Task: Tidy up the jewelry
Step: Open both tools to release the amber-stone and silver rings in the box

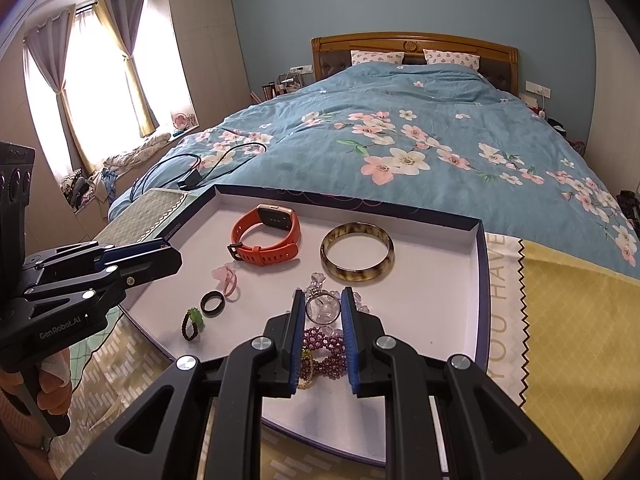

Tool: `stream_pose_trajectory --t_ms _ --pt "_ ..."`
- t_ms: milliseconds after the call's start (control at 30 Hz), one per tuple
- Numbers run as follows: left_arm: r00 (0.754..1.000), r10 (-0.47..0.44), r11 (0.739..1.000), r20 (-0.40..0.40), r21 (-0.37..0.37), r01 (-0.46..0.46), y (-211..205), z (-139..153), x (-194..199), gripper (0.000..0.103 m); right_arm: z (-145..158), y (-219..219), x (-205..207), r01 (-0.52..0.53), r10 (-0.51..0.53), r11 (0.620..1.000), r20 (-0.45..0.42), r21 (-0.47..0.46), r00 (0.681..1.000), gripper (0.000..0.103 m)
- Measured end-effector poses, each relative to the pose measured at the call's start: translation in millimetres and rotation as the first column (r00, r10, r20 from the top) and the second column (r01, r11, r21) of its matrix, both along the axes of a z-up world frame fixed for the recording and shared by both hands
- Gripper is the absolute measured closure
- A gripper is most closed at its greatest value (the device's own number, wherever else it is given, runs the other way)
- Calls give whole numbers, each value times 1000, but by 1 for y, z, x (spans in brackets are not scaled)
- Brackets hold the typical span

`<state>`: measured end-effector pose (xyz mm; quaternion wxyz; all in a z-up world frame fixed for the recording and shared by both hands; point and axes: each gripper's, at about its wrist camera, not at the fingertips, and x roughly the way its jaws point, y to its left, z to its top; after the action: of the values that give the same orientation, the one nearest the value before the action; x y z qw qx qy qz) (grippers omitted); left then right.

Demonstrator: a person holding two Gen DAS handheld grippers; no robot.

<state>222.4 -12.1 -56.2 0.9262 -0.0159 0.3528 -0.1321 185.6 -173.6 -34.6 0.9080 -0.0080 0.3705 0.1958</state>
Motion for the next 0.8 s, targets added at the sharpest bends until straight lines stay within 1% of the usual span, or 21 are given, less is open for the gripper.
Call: stream_pose_trajectory --t_ms 300,800 --pt "1000 5 1000 -12 9 -5 -2 -4 5 83 -6 2 4 -2 2 1000 -16 -13 1000 87" --pt "1000 7 1000 -14 12 -7 -2 -6 7 83 -8 3 6 -1 1 1000 -20 -20 1000 87"
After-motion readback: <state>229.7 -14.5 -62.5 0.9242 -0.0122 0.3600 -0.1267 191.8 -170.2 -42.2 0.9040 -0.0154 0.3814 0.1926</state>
